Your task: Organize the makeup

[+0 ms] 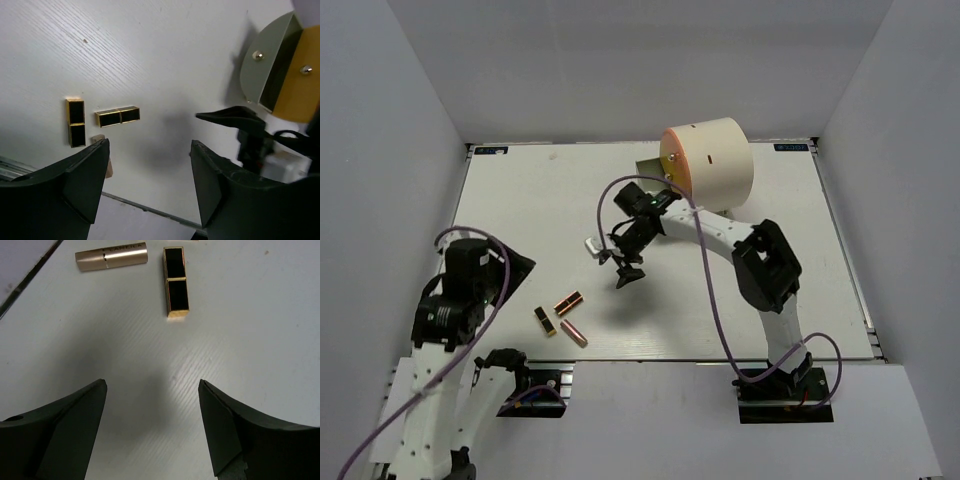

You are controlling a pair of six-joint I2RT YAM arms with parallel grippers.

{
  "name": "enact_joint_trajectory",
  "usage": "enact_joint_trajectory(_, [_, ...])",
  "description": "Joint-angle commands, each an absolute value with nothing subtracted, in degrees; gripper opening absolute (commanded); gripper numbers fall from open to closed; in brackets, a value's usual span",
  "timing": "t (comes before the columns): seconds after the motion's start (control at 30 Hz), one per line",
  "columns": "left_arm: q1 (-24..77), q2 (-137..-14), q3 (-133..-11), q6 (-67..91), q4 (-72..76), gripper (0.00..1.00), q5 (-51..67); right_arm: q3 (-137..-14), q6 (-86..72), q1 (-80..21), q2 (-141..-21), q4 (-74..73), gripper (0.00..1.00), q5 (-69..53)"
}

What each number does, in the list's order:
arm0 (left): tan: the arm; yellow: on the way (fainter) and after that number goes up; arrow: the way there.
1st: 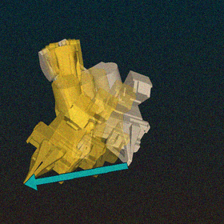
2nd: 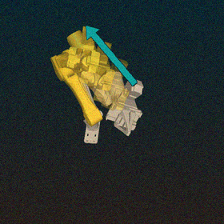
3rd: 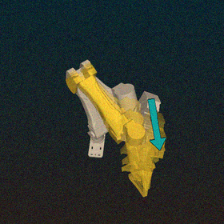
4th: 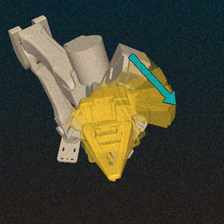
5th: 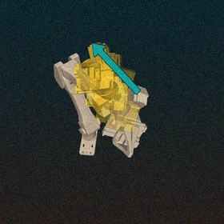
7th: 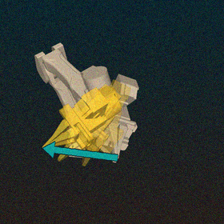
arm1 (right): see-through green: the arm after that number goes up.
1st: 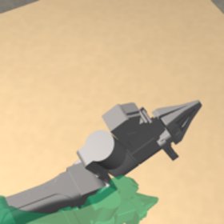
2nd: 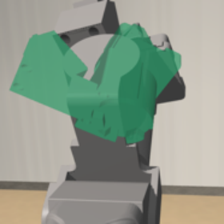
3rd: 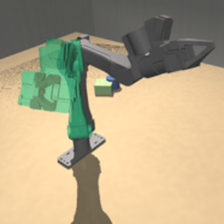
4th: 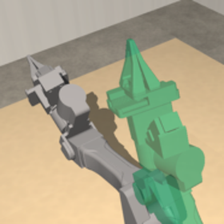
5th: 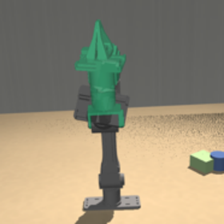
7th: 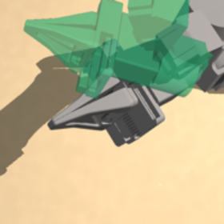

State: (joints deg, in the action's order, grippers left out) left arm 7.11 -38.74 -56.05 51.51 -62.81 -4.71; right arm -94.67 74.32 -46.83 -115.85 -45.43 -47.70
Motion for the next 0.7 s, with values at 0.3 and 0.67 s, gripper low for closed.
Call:
enact_joint_trajectory(0.3, [7.1,-24.2,-60.6,60.2,-76.7,0.76,-12.5,-105.7,65.9,-55.9,-128.0,-36.8,0.76,-40.6])
enact_joint_trajectory(0.67, [7.6,-23.3,-60.1,61.0,-78.3,0.76,-13.0,-111.3,62.4,-60.6,-135.0,-35.2,0.72,-36.4])
